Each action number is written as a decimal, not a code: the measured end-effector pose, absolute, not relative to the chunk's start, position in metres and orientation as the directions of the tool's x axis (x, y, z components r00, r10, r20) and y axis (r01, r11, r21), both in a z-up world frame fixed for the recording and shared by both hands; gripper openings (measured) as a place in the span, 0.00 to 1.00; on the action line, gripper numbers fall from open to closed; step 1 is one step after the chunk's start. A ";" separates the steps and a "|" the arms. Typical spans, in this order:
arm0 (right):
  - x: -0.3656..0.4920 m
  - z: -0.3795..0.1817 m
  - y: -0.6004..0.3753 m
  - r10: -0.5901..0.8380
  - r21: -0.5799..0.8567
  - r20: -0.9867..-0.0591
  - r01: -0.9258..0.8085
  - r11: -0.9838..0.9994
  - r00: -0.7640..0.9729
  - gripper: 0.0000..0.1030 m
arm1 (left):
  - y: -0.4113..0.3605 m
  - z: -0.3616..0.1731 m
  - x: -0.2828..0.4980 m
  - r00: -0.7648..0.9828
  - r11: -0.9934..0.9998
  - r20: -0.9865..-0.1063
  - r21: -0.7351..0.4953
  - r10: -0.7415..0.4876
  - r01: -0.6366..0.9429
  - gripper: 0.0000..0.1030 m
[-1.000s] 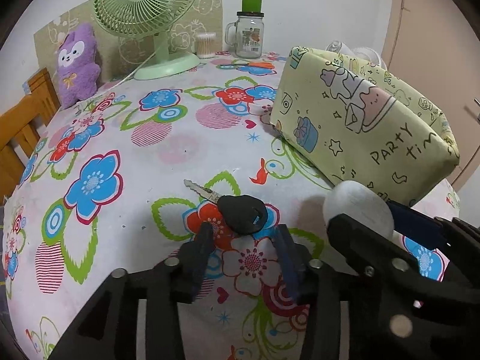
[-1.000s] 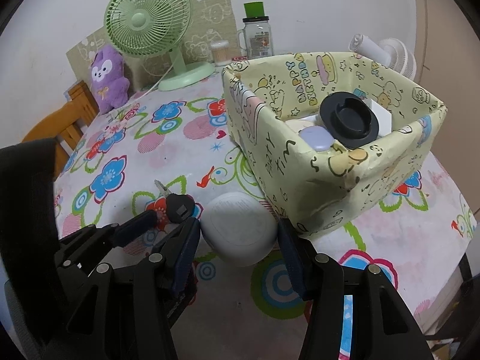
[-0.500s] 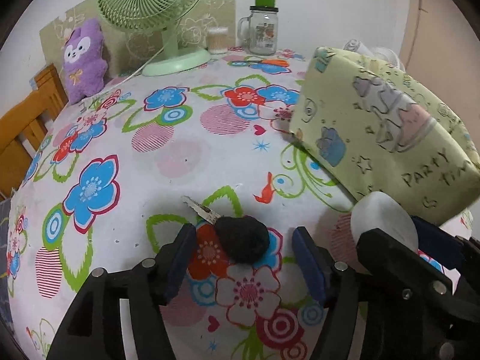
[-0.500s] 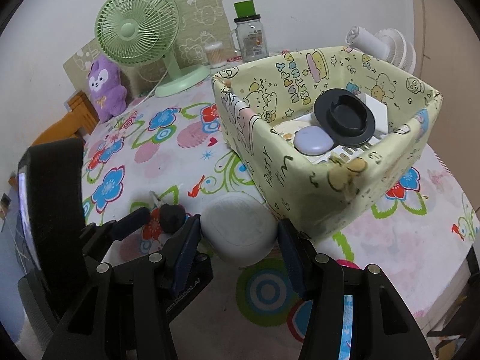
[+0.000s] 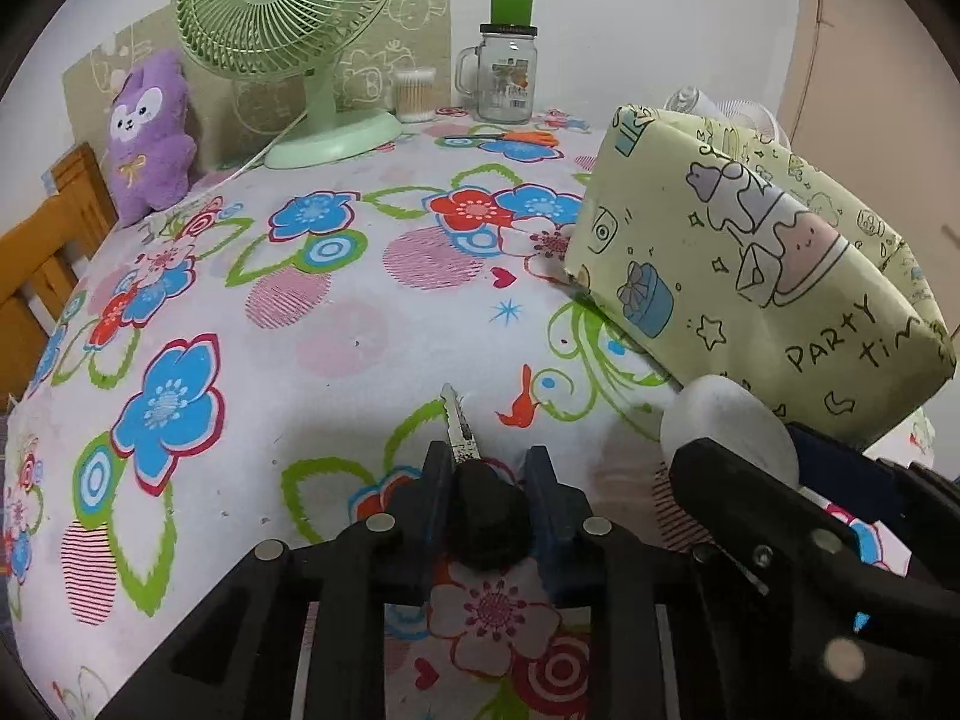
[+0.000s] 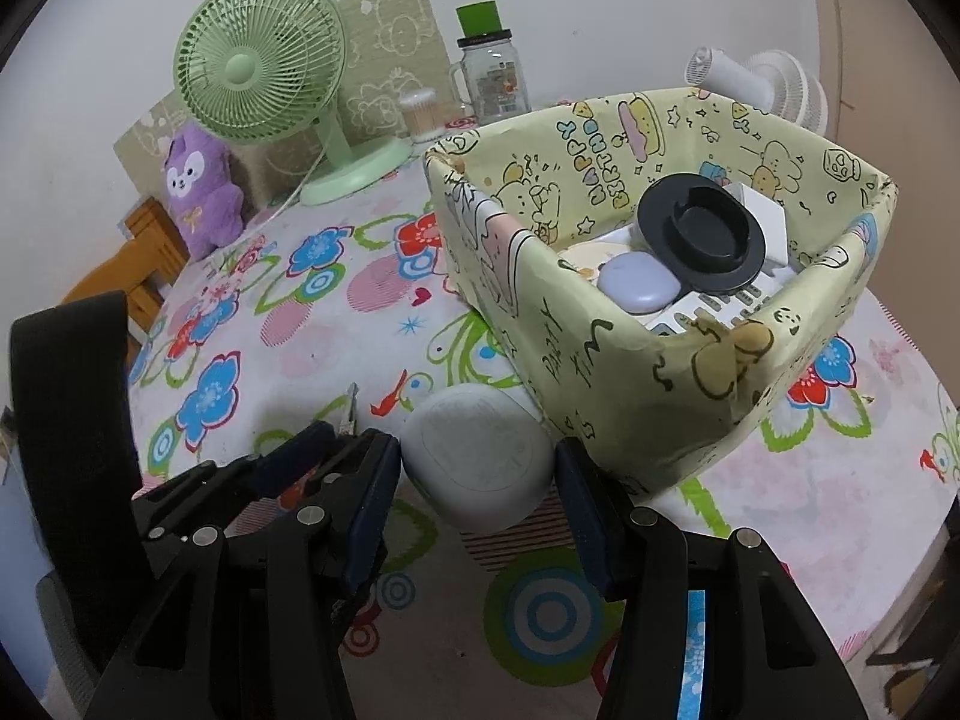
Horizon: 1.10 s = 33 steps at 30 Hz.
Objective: Organize rigid objects
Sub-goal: 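Lift and carry the white case and black key toward the yellow box with both tools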
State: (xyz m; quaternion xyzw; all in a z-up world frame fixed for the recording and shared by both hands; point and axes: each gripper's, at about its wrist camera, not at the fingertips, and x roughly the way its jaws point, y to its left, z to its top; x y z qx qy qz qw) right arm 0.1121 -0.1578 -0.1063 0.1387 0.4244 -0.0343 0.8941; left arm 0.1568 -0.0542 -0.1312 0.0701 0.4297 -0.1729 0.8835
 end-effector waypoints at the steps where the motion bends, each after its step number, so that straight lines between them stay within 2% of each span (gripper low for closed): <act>1: 0.112 -0.107 -0.156 0.051 0.209 -0.770 0.176 0.962 0.636 0.55 | -0.054 -0.131 0.155 0.571 0.930 -0.784 -0.021 -0.243 0.367 0.23; 12: 0.102 -0.106 -0.150 0.000 0.144 -0.777 0.178 0.973 0.630 0.56 | -0.042 -0.118 0.125 0.581 0.926 -0.768 -0.044 -0.271 0.374 0.23; 13: 0.101 -0.106 -0.150 -0.001 0.143 -0.775 0.176 0.974 0.633 0.56 | -0.042 -0.116 0.123 0.584 0.926 -0.765 -0.041 -0.270 0.375 0.21; 14: 0.100 -0.105 -0.149 -0.002 0.140 -0.774 0.174 0.975 0.634 0.56 | -0.041 -0.115 0.120 0.588 0.927 -0.762 -0.043 -0.272 0.373 0.02; 25: 0.086 -0.102 -0.144 0.000 0.128 -0.772 0.155 0.980 0.636 0.56 | -0.034 -0.116 0.108 0.577 0.933 -0.769 -0.067 -0.273 0.352 0.00; 27: 0.085 -0.105 -0.145 0.000 0.126 -0.776 0.155 0.980 0.631 0.56 | -0.032 -0.120 0.109 0.571 0.936 -0.774 -0.077 -0.274 0.344 0.03; 29: 0.085 -0.108 -0.146 0.000 0.127 -0.779 0.157 0.979 0.627 0.55 | -0.030 -0.123 0.110 0.566 0.938 -0.778 -0.083 -0.272 0.337 0.24; 33: 0.086 -0.113 -0.146 -0.002 0.128 -0.785 0.166 0.978 0.619 0.55 | -0.029 -0.125 0.110 0.579 0.939 -0.770 -0.078 -0.270 0.335 0.30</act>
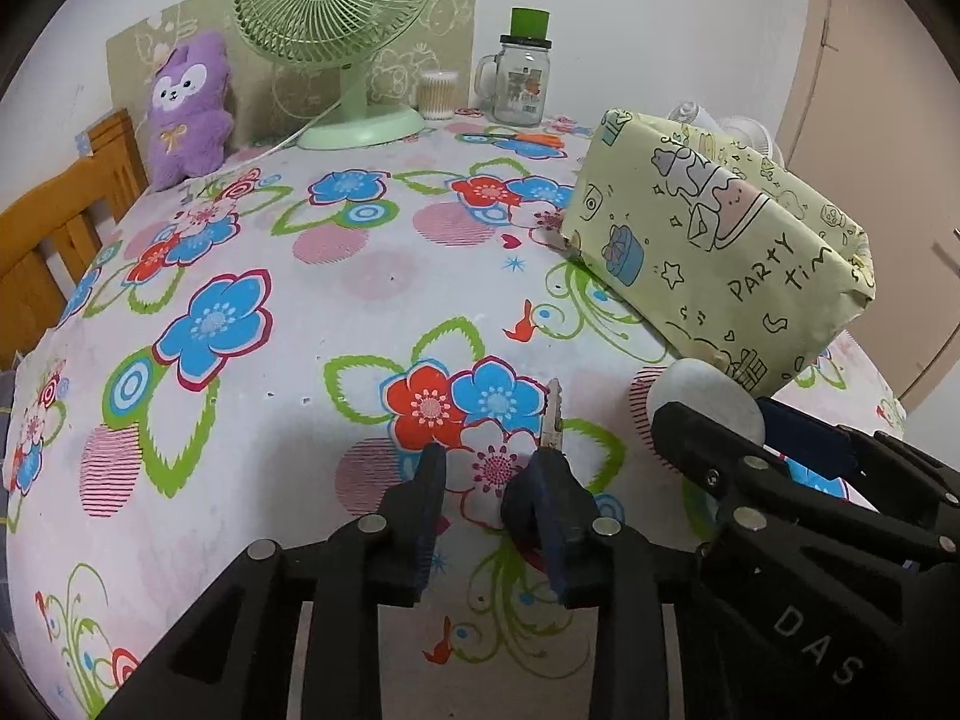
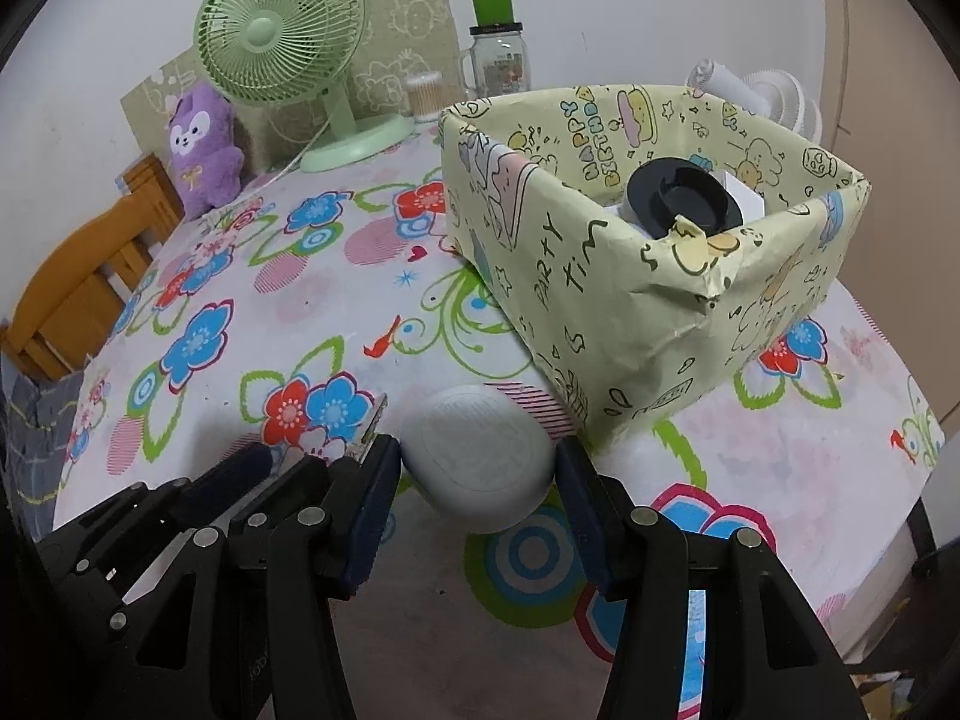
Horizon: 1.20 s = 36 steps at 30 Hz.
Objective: Organize rigid objects
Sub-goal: 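Lift and carry the white case and black key toward the yellow box with both tools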
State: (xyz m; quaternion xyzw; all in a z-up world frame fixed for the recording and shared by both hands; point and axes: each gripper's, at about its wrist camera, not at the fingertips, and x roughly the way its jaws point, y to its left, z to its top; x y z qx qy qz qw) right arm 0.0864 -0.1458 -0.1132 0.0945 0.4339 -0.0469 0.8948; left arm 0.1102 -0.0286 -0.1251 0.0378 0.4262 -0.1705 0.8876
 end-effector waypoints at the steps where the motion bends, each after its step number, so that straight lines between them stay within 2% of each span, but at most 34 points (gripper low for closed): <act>1: 0.087 -0.113 -0.145 -0.005 0.126 -0.781 0.164 0.978 0.625 0.55 | -0.029 -0.125 0.110 0.578 0.938 -0.769 -0.079 -0.273 0.338 0.31; 10: 0.084 -0.119 -0.153 -0.046 0.094 -0.791 0.195 0.976 0.610 0.55 | -0.042 -0.130 0.106 0.547 0.909 -0.774 -0.089 -0.321 0.407 0.35; 13: 0.085 -0.123 -0.157 -0.045 0.096 -0.801 0.202 0.975 0.597 0.55 | -0.049 -0.133 0.106 0.562 0.908 -0.773 -0.046 -0.296 0.416 0.35; 15: 0.085 -0.124 -0.159 -0.050 0.093 -0.801 0.206 0.974 0.597 0.55 | -0.050 -0.133 0.105 0.564 0.908 -0.773 -0.036 -0.290 0.417 0.34; 16: 0.084 -0.124 -0.159 -0.050 0.093 -0.802 0.207 0.974 0.596 0.55 | -0.050 -0.133 0.105 0.564 0.908 -0.774 -0.034 -0.289 0.418 0.29; 23: 0.082 -0.124 -0.158 -0.045 0.092 -0.802 0.199 0.976 0.596 0.56 | -0.051 -0.131 0.097 0.562 0.910 -0.781 -0.022 -0.274 0.413 0.29; 36: 0.060 -0.086 -0.155 -0.024 0.098 -0.754 0.148 0.984 0.657 0.56 | -0.051 -0.093 0.073 0.608 0.923 -0.745 -0.029 -0.277 0.384 0.29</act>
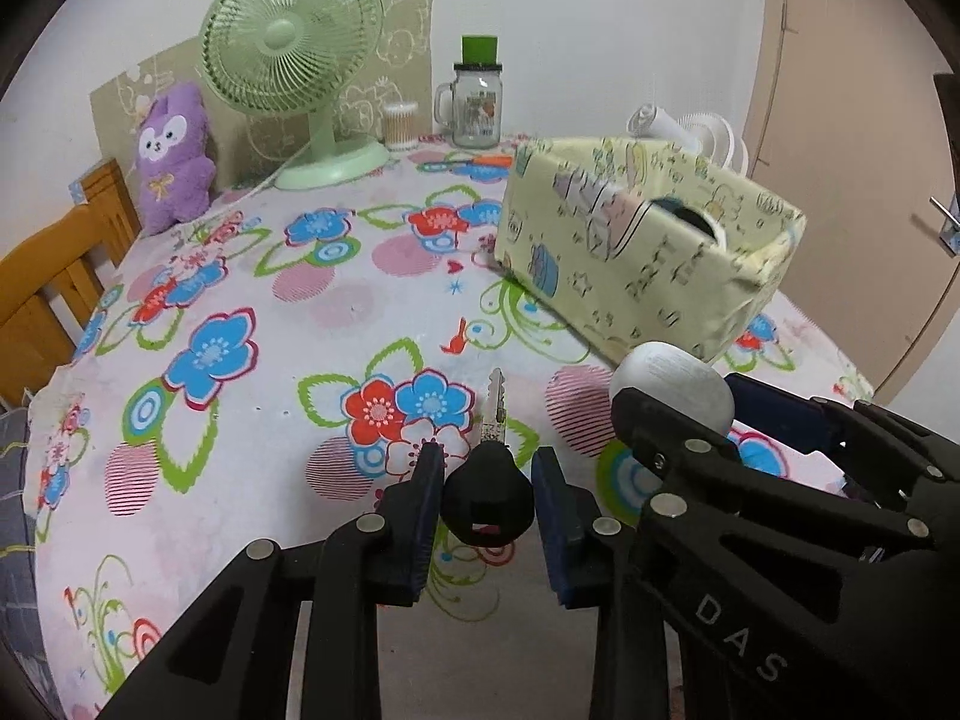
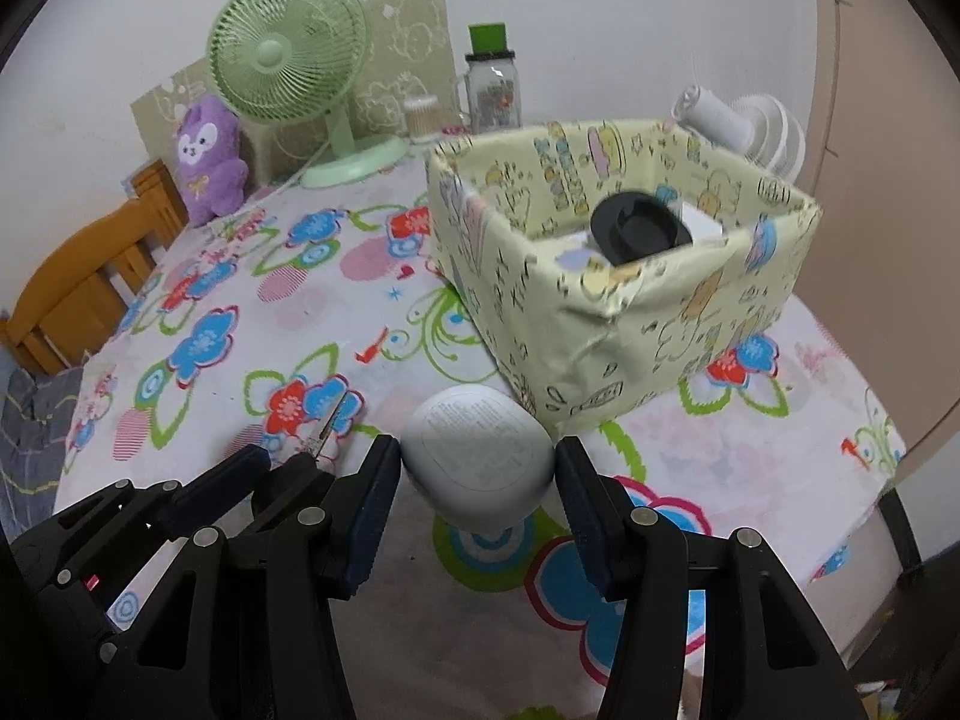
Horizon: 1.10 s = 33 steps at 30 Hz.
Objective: Organize rigid objects
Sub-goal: 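Lift and carry the white case and black key toward the yellow box with both tools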
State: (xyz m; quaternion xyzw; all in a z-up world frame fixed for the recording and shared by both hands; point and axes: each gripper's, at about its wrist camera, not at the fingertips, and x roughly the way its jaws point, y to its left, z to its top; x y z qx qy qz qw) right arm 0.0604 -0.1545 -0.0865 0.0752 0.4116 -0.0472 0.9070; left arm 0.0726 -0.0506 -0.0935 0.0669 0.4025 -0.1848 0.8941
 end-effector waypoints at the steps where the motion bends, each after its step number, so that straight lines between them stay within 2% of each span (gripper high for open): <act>1: 0.059 -0.084 -0.154 -0.021 0.097 -0.750 0.142 0.985 0.661 0.56 | -0.051 -0.089 0.070 0.615 0.925 -0.740 -0.026 -0.272 0.378 0.29; 33: 0.060 -0.003 -0.182 0.069 0.093 -0.659 -0.009 0.996 0.749 0.56 | -0.079 -0.013 0.062 0.721 0.959 -0.659 0.002 -0.213 0.285 0.29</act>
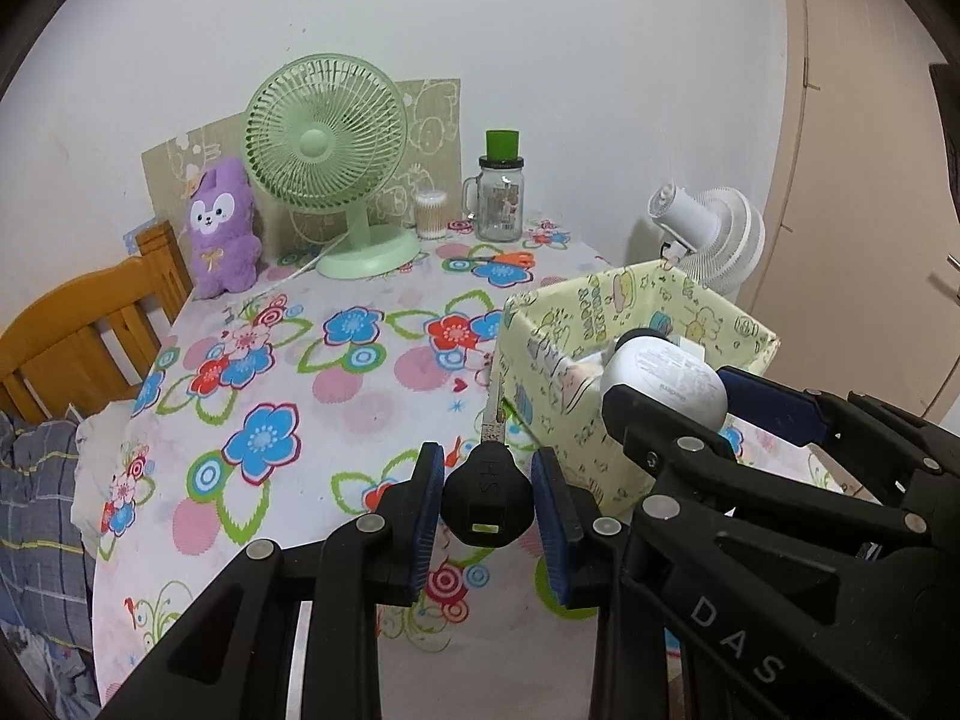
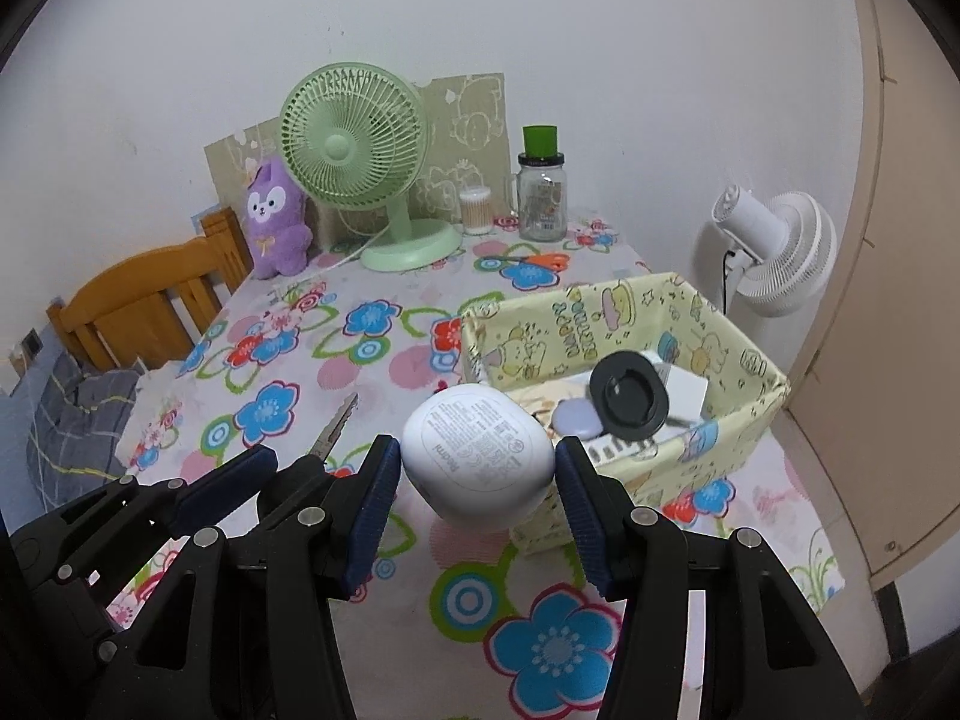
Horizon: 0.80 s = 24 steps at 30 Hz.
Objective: Organize rigid objects
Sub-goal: 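Lift and carry the white case and black key toward the yellow box with both tools, then lower the white case into the box and open the right tool while the left tool releases the key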
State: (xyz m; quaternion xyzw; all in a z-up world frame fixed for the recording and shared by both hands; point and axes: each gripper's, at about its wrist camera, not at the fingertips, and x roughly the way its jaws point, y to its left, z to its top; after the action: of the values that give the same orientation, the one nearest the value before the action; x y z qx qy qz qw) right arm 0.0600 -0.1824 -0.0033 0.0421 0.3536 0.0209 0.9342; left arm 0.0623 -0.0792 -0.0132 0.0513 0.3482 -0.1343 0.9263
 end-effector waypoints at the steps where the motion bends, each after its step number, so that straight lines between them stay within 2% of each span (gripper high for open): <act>1: 0.061 -0.002 -0.184 0.069 0.093 -0.656 -0.010 0.996 0.751 0.56 | -0.081 -0.012 0.063 0.723 0.958 -0.658 0.003 -0.213 0.285 0.29; 24: 0.092 0.004 -0.259 0.011 0.093 -0.654 0.066 0.994 0.757 0.55 | -0.158 -0.007 0.101 0.699 0.929 -0.665 0.022 -0.263 0.370 0.29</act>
State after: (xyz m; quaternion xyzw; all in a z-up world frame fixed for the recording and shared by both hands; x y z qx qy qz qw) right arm 0.0921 -0.2592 0.0043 0.0550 0.3485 -0.0146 0.9356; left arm 0.1011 -0.1582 -0.0068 0.0774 0.3473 -0.1723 0.9185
